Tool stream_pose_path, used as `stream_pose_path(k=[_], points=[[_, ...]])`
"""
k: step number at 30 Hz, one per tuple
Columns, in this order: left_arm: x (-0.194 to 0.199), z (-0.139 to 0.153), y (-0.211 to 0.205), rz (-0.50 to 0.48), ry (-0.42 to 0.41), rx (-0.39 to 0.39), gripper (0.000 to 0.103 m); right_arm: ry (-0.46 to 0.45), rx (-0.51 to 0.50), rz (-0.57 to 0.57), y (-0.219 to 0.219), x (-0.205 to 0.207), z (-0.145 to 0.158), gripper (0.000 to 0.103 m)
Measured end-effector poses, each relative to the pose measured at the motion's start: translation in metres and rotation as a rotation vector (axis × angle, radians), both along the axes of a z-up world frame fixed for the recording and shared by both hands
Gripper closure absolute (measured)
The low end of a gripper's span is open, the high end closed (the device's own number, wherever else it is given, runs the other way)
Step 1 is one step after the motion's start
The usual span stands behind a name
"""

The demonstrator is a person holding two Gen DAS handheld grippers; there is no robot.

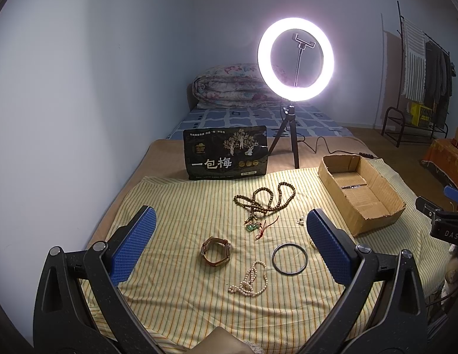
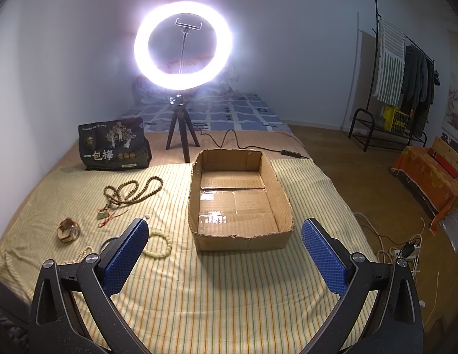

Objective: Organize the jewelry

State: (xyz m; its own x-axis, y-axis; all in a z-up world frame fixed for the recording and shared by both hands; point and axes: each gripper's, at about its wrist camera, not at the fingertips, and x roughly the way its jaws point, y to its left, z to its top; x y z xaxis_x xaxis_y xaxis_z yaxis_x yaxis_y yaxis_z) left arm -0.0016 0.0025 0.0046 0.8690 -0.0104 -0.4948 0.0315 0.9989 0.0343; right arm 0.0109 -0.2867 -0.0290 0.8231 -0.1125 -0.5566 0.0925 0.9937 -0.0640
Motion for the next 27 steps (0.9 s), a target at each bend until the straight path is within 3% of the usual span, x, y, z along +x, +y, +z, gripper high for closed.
stream_pose_path(k=[20, 27], points=[[0.017, -0.008, 0.013, 0.032, 0.042, 0.006, 0.000, 0.017, -0.019, 0.049, 0.013, 0.010, 0.000, 0.000], [0.038, -0.012, 0.033, 0.049, 0.075, 0.034, 0.000, 0.077, -0.030, 0.097, 0.018, 0.027, -0.011, 0.000]])
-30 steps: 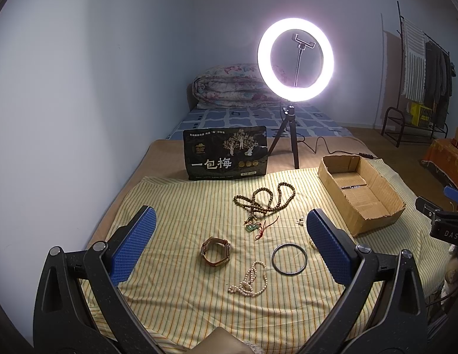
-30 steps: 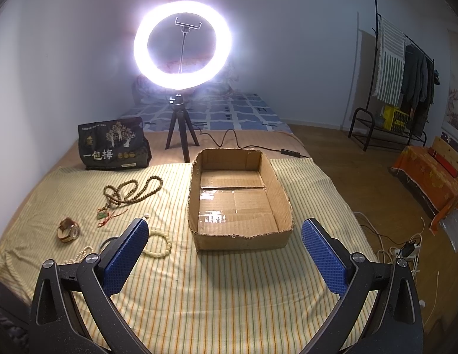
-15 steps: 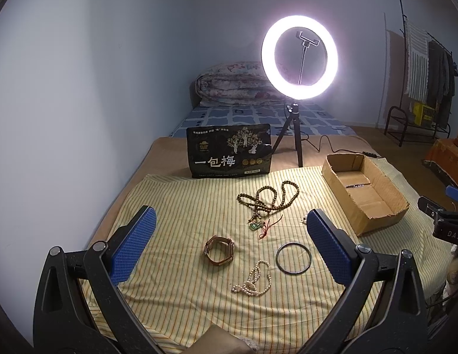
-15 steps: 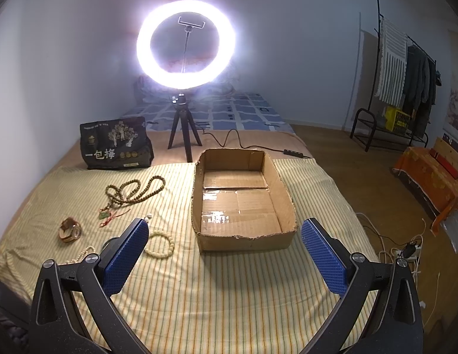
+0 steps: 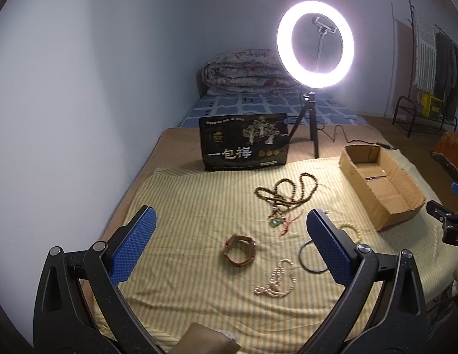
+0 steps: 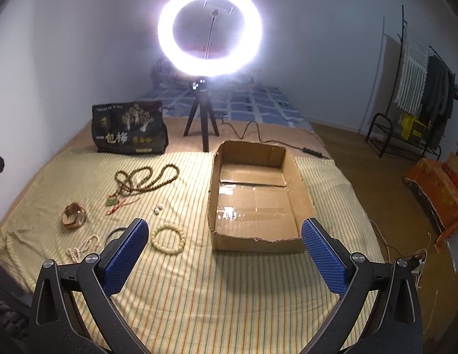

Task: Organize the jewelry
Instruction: 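Move the left tool to the brown leather watch while the right tool approaches the blue bangle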

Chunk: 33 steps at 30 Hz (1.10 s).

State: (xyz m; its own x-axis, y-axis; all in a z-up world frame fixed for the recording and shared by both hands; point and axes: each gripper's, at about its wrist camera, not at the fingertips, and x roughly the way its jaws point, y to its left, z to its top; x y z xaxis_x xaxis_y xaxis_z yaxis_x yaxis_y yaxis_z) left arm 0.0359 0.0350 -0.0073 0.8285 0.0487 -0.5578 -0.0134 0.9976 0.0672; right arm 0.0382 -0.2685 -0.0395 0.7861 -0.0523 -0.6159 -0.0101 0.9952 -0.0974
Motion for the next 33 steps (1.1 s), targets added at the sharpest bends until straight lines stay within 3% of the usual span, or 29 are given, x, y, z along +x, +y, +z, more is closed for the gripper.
stream_pose_path(k=[12, 15, 20, 26, 30, 33], points=[[0.048, -0.036, 0.040, 0.000, 0.125, -0.019, 0.003, 0.042, -0.038, 0.155, 0.036, 0.026, -0.024, 0.000], [0.059, -0.056, 0.043, -0.018, 0.204, -0.051, 0.017, 0.069, -0.050, 0.202, 0.047, 0.031, -0.034, 0.000], [0.074, -0.084, 0.040, -0.051, 0.317, -0.105, 0.045, 0.170, 0.015, 0.263, 0.061, 0.043, -0.056, 0.000], [0.093, -0.117, 0.046, -0.057, 0.428, -0.188, 0.066, 0.269, 0.012, 0.304, 0.080, 0.052, -0.089, 0.000], [0.102, -0.137, 0.054, -0.037, 0.487, -0.258, 0.072, 0.318, 0.016, 0.331, 0.092, 0.057, -0.107, 0.000], [0.106, -0.146, 0.053, -0.038, 0.499, -0.259, 0.072, 0.336, 0.005, 0.351, 0.099, 0.058, -0.116, 0.001]])
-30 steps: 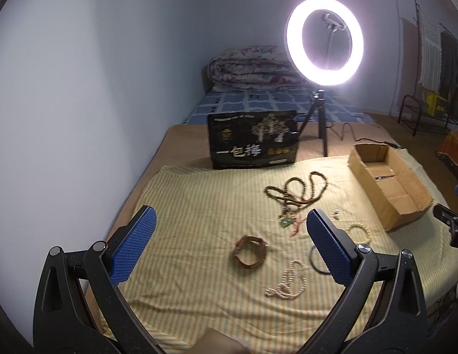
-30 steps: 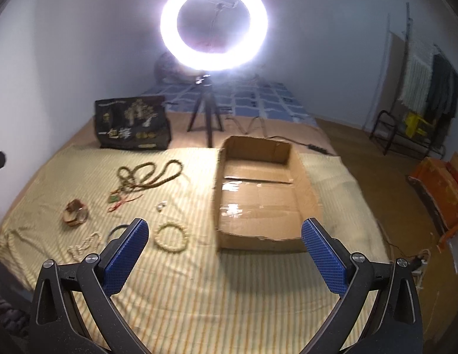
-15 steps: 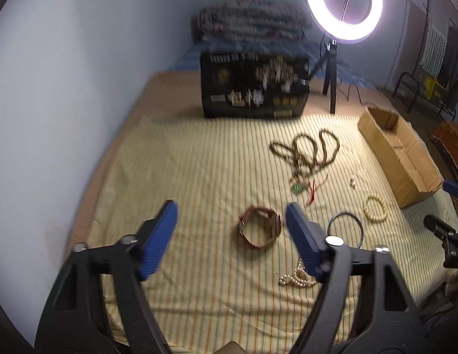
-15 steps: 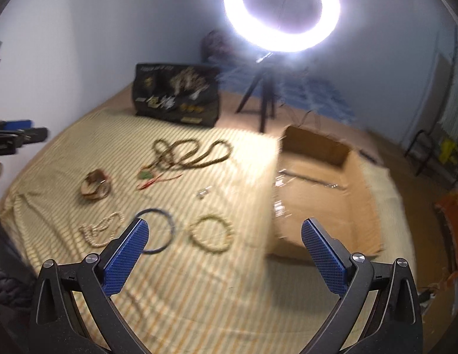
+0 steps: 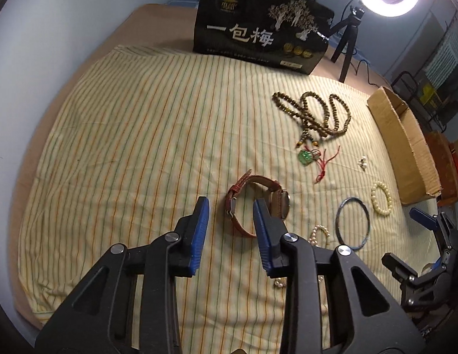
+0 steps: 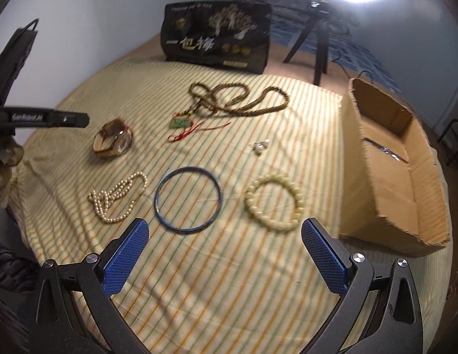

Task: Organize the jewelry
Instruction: 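Move the left tool to the brown leather watch while the right tool approaches the blue bangle, then close the left tool on the watch strap while the right tool lowers around the blue bangle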

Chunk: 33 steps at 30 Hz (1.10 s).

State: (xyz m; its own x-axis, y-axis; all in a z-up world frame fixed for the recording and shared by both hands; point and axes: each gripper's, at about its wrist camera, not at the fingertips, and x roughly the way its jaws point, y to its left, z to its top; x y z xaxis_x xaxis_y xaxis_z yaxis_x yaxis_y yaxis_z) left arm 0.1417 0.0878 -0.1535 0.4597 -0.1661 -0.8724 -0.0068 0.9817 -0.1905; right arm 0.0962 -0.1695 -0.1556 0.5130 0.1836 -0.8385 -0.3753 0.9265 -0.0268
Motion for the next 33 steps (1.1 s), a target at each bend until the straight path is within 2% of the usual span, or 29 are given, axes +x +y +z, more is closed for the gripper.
stream_pose_path(k=[15, 27, 30, 32, 33], points=[[0.014, -0.037, -0.019, -0.073, 0.054, 0.070, 0.073, 0.061, 0.019, 0.013, 0.013, 0.015, -0.024, 0.004], [0.022, -0.044, -0.025, -0.100, 0.038, 0.111, 0.073, 0.074, 0.000, 0.030, 0.024, 0.023, -0.034, 0.004], [0.023, -0.045, -0.024, -0.099, 0.033, 0.113, 0.079, 0.081, -0.005, 0.036, 0.027, 0.023, -0.037, 0.004], [0.025, -0.046, -0.023, -0.094, 0.032, 0.112, 0.090, 0.083, -0.012, 0.039, 0.030, 0.025, -0.039, 0.003], [0.026, -0.046, -0.021, -0.090, 0.034, 0.107, 0.091, 0.081, -0.019, 0.041, 0.031, 0.025, -0.040, 0.004]])
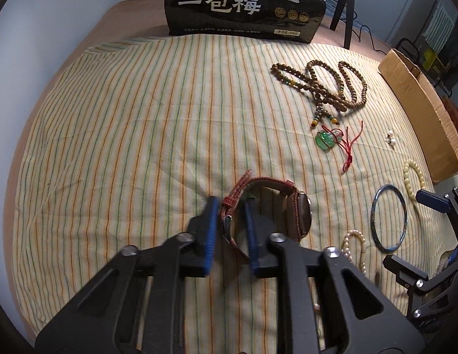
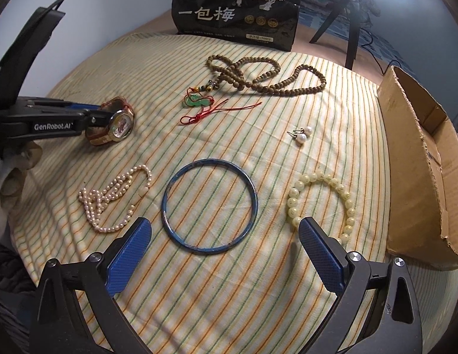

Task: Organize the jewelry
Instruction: 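Close the left tool on the watch strap while the right tool lowers around the blue bangle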

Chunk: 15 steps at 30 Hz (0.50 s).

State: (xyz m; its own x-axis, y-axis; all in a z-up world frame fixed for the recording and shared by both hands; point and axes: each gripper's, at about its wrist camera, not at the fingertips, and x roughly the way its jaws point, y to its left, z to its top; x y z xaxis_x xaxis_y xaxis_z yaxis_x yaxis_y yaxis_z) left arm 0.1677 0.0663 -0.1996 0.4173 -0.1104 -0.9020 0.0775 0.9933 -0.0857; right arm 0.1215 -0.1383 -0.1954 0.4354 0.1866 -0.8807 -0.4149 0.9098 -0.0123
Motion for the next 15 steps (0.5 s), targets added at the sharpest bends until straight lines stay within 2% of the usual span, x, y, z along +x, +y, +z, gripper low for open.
stream_pose_path(k=[13, 15], points=[[-0.001, 0.000, 0.000, 0.001, -0.007, 0.001, 0.093, -0.026, -0.067, 0.011, 0.013, 0.014, -0.011, 0.004], [0.000, 0.000, 0.001, 0.001, -0.006, -0.002, 0.093, -0.021, -0.057, 0.008, 0.012, 0.014, -0.011, 0.007]])
